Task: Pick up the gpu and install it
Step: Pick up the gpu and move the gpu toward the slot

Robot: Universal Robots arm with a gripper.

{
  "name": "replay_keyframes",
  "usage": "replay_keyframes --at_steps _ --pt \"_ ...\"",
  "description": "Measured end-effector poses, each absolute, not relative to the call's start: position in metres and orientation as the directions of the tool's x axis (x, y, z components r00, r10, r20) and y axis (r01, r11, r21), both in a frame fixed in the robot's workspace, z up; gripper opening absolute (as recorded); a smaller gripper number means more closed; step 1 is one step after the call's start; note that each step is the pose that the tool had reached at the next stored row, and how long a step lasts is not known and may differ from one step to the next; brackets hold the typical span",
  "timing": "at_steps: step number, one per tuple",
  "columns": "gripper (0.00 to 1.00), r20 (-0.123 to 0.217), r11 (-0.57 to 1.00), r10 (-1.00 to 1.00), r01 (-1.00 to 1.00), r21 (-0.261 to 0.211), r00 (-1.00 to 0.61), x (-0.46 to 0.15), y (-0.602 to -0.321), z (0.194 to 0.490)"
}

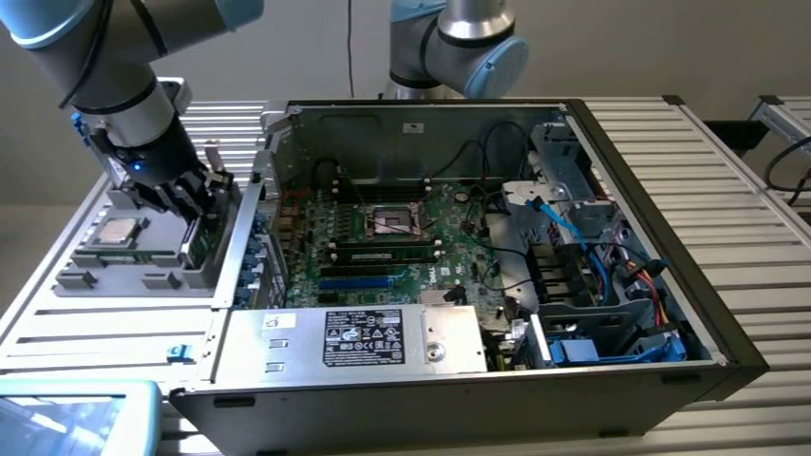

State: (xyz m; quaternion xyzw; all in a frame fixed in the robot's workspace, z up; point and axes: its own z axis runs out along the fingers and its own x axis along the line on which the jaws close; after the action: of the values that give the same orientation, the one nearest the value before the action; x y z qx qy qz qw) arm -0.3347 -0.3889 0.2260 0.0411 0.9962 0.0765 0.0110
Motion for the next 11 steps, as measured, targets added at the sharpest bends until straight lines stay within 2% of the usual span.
replay_keyframes --at_steps 6,11 --pt "0.28 0.003 0.982 0.086 0.085 0.169 -0.996 -0.3356 -0.3889 0.2264" --pt "0.28 0.005 0.982 0.086 0.086 0.169 -0.996 -0.3356 -0.3898 0.2264"
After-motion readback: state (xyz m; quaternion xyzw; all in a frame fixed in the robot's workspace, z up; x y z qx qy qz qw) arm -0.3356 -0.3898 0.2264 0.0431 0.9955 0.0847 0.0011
